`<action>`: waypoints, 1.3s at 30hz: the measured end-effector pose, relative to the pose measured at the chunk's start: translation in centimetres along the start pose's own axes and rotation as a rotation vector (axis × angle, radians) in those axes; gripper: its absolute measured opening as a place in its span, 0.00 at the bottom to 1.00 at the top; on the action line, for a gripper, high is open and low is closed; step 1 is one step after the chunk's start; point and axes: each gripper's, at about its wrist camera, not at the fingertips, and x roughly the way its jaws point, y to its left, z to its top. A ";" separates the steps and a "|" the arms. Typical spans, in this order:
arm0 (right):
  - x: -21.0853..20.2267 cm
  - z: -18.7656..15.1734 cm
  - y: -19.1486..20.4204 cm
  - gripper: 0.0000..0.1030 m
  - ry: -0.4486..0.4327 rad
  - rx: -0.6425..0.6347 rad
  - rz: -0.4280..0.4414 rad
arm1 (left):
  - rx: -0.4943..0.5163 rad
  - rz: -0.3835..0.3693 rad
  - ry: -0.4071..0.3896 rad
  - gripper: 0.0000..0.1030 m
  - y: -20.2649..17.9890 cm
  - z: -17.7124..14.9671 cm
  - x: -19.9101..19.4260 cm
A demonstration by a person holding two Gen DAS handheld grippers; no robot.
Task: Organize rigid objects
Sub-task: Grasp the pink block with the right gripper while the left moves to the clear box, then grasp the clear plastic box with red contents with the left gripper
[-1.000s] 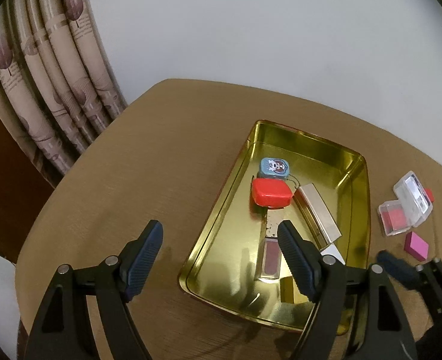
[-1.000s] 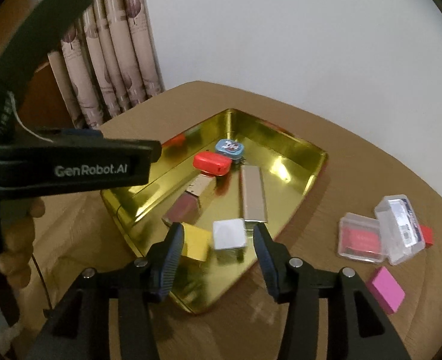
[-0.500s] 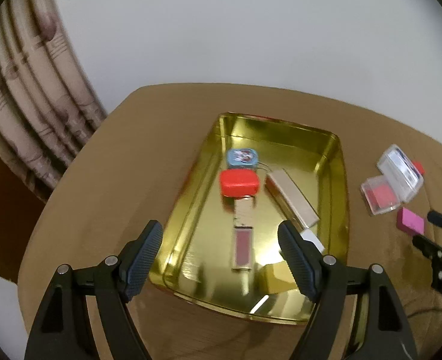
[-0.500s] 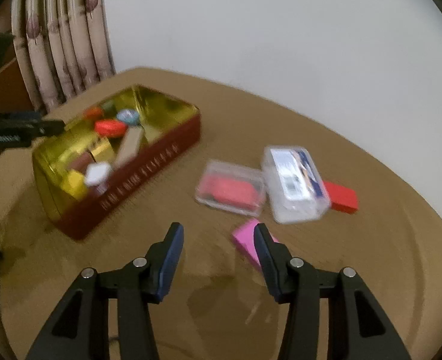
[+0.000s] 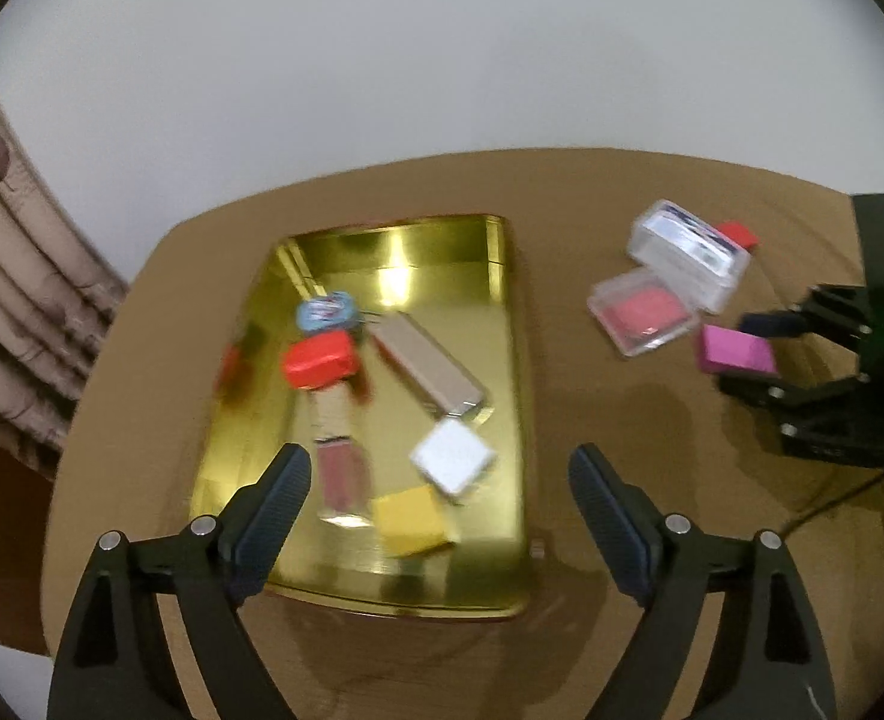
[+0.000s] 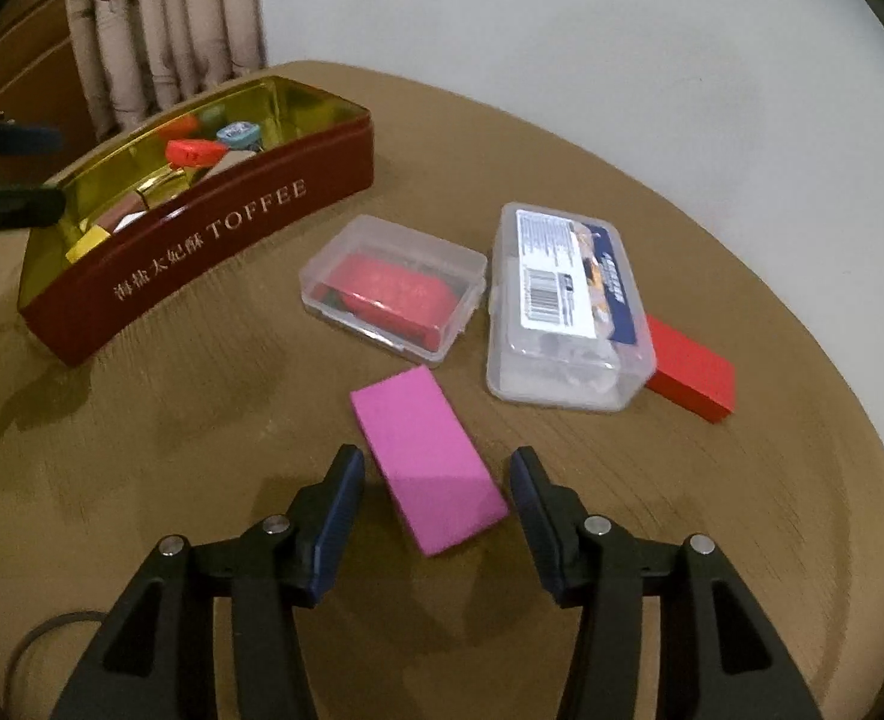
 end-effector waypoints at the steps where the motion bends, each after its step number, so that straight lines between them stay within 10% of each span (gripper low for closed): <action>1: 0.1 0.0 -0.1 0.51 -0.010 0.011 0.008 | 0.002 -0.011 0.005 0.84 -0.6 0.1 0.1; 8: -1.0 -1.5 0.3 0.29 -0.075 0.092 -0.019 | -0.018 -0.079 0.010 0.84 -5.5 2.1 0.7; 39: -4.8 -6.8 -2.6 0.30 -0.086 0.269 -0.111 | -0.257 -0.138 0.187 0.80 -10.6 9.1 12.3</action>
